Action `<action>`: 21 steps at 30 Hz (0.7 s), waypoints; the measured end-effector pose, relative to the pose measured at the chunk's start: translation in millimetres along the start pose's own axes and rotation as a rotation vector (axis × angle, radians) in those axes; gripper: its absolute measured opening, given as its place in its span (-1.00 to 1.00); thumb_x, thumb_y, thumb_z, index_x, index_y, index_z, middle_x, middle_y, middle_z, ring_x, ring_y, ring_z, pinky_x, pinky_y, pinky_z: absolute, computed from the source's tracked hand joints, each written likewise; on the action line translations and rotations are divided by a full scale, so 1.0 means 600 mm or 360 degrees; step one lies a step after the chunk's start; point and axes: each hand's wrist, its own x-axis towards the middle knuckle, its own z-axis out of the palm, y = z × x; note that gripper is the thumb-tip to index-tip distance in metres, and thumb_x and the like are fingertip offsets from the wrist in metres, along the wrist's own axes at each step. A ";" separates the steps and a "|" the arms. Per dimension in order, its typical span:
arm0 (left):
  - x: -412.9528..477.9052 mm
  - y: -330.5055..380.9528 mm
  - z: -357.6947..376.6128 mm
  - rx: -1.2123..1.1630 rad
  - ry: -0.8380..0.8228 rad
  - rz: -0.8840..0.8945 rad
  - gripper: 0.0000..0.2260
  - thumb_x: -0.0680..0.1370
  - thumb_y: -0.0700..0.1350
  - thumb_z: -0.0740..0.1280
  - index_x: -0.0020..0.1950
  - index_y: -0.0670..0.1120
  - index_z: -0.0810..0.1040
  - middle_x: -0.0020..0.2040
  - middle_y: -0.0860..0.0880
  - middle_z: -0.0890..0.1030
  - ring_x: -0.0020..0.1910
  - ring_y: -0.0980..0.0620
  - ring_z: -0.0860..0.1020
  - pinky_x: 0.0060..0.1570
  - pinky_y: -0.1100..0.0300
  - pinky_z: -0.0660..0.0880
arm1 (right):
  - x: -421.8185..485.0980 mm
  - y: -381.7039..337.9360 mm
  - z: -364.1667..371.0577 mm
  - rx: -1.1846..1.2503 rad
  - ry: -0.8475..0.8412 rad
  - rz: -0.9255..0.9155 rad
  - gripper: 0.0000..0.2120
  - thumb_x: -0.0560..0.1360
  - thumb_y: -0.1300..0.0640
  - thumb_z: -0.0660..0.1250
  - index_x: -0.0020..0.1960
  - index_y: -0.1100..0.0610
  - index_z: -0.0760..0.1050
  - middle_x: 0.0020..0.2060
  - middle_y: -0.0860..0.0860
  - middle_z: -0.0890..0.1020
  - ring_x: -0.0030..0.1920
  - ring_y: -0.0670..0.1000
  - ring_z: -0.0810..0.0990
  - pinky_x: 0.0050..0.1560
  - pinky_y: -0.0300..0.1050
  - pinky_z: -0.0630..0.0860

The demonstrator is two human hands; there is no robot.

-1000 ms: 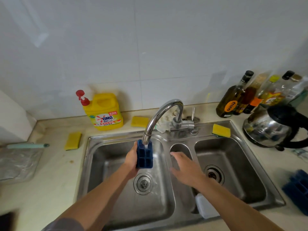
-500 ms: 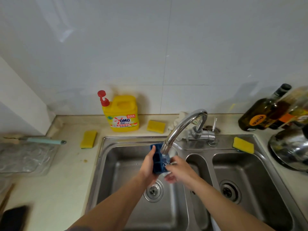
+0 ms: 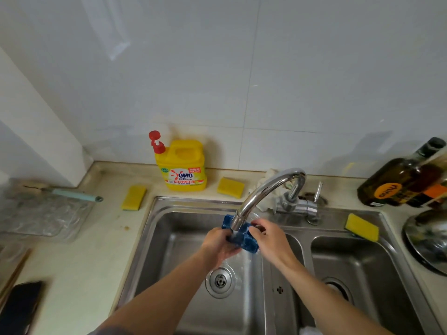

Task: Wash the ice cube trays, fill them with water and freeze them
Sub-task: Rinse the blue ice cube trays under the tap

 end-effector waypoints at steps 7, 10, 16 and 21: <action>-0.006 0.012 -0.026 0.0273 0.0143 0.0186 -0.82 0.60 -0.29 0.22 0.10 -0.23 0.58 -0.30 -0.09 0.66 -0.37 0.00 0.59 -0.34 0.13 0.52 | 0.004 0.005 0.028 0.0546 -0.0058 0.0264 -0.67 0.61 0.21 0.35 0.34 0.05 0.41 0.15 0.01 0.58 0.15 0.05 0.63 0.20 0.12 0.62; -0.019 0.022 -0.039 0.0386 0.0289 0.0365 -0.84 0.58 -0.29 0.22 0.03 -0.19 0.59 -0.29 -0.07 0.67 -0.38 0.04 0.60 -0.40 0.22 0.49 | 0.005 0.006 0.056 0.0843 -0.0210 0.0473 -0.62 0.53 0.36 0.37 0.27 0.09 0.41 0.14 0.09 0.63 0.06 0.11 0.69 0.04 0.07 0.69; -0.042 0.036 -0.046 0.0635 0.0419 0.0634 -0.88 0.63 -0.24 0.23 0.03 -0.09 0.54 -0.05 -0.11 0.67 -0.10 -0.06 0.67 -0.28 0.24 0.55 | 0.011 -0.008 0.102 0.1079 -0.0161 0.0640 -0.76 0.56 0.41 0.31 0.14 0.14 0.46 -0.07 0.25 0.69 -0.34 0.13 0.69 -0.24 0.01 0.67; -0.056 0.031 -0.045 0.0570 0.0290 0.0630 -0.85 0.62 -0.21 0.27 0.17 -0.08 0.51 0.07 -0.07 0.65 0.03 -0.04 0.64 -0.15 0.15 0.58 | 0.019 -0.016 0.111 0.0948 -0.0066 0.0612 -0.81 0.58 0.38 0.29 0.13 0.18 0.54 -0.18 0.19 0.74 -0.40 0.07 0.66 -0.36 -0.09 0.61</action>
